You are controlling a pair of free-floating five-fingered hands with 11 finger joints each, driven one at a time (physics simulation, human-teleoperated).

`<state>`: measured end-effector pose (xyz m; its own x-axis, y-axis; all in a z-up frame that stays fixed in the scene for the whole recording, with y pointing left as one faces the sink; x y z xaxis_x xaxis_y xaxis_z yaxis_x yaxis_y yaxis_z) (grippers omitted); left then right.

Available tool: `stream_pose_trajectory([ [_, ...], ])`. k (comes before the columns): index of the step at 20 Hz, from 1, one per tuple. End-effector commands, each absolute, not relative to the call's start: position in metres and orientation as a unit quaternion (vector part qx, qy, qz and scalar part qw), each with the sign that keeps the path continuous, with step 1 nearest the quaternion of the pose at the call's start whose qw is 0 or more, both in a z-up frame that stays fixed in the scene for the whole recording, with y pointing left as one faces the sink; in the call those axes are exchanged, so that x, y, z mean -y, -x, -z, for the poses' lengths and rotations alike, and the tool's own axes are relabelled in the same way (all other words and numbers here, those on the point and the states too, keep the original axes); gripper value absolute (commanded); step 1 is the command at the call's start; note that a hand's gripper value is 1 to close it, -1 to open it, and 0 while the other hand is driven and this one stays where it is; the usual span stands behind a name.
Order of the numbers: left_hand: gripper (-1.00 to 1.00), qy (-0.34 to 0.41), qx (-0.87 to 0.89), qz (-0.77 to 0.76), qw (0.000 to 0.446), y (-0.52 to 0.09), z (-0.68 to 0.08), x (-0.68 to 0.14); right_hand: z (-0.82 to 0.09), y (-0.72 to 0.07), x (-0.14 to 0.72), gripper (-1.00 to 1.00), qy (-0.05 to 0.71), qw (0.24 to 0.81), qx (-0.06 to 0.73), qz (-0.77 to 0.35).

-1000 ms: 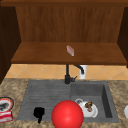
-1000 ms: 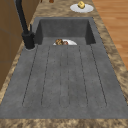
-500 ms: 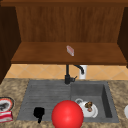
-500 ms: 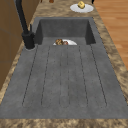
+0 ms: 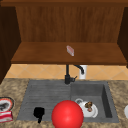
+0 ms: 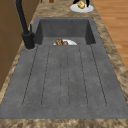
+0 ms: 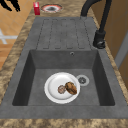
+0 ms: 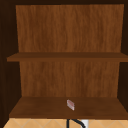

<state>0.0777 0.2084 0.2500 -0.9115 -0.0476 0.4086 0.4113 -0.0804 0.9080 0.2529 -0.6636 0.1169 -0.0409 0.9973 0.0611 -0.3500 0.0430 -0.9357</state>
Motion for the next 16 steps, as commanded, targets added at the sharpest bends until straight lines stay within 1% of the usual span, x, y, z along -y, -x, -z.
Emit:
stream_pose_trajectory([
  [1,0.0,0.138,0.659,0.722,0.159,-0.078,-0.25,-0.208,-0.103,-0.259,0.683,-1.0,0.358,0.582,0.426,-0.594],
  [3,0.0,0.138,0.659,0.722,0.159,-0.078,-0.25,-0.208,-0.097,-0.261,0.692,-1.0,0.35,0.582,0.43,-0.594],
  [6,0.0,0.138,0.659,0.722,0.159,-0.078,-0.25,-0.208,-0.101,-0.27,0.704,-1.0,0.312,0.615,0.439,-0.576],
  [8,0.0,0.138,0.659,0.722,0.159,-0.078,-0.25,-0.208,-0.103,-0.276,0.702,-1.0,0.3,0.627,0.442,-0.567],
  [11,0.0,0.138,0.659,0.722,0.159,-0.078,-0.25,-0.208,-0.099,-0.283,0.7,-1.0,0.301,0.626,0.449,-0.562],
  [16,0.0,0.138,0.659,0.722,0.159,-0.078,-0.25,-0.208,-0.09,-0.286,0.703,-1.0,0.279,0.628,0.443,-0.575],
])
